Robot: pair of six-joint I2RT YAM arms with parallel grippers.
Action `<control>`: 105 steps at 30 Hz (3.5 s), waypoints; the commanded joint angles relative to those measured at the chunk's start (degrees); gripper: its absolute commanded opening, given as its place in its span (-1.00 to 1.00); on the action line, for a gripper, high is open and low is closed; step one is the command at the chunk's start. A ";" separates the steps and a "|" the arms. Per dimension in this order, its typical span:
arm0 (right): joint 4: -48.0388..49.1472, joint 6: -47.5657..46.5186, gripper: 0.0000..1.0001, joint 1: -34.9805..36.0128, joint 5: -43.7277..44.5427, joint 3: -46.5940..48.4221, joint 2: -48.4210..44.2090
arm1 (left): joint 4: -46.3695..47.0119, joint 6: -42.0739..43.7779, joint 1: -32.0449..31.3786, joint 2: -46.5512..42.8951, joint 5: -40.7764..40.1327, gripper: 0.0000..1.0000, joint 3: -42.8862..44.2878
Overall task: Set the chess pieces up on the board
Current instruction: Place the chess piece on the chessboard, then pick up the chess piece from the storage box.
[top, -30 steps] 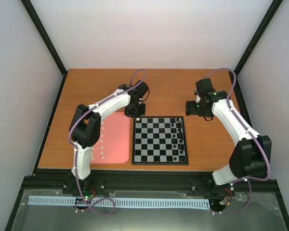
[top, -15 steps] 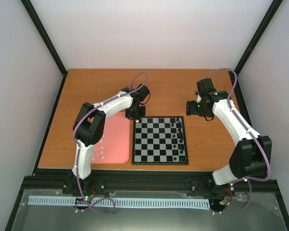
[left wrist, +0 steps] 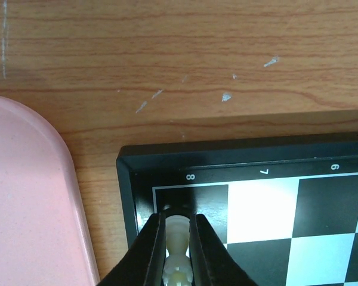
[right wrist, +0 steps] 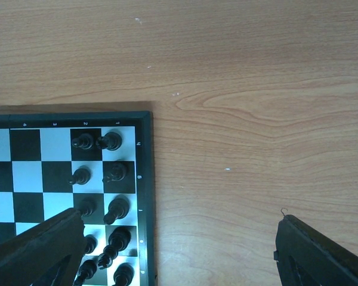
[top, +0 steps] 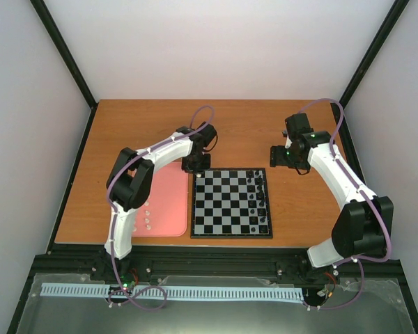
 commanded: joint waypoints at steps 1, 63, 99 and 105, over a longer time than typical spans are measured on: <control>0.00 -0.61 1.00 -0.63 -0.18 -0.32 -0.60 | 0.59 -0.61 -0.57 1.46 0.19 -0.98 2.41; 1.46 -0.04 1.00 -0.87 -5.32 -1.51 -0.56 | -1.95 5.28 23.64 -27.80 -9.95 0.77 -21.78; 0.44 -0.05 1.00 -0.87 -3.31 -1.58 -0.66 | 0.27 13.63 23.69 -8.04 -3.65 -0.22 -8.47; 0.34 -0.32 1.00 -0.83 -2.84 -1.17 -0.35 | 0.84 13.86 23.69 -7.13 -4.36 -0.24 -9.59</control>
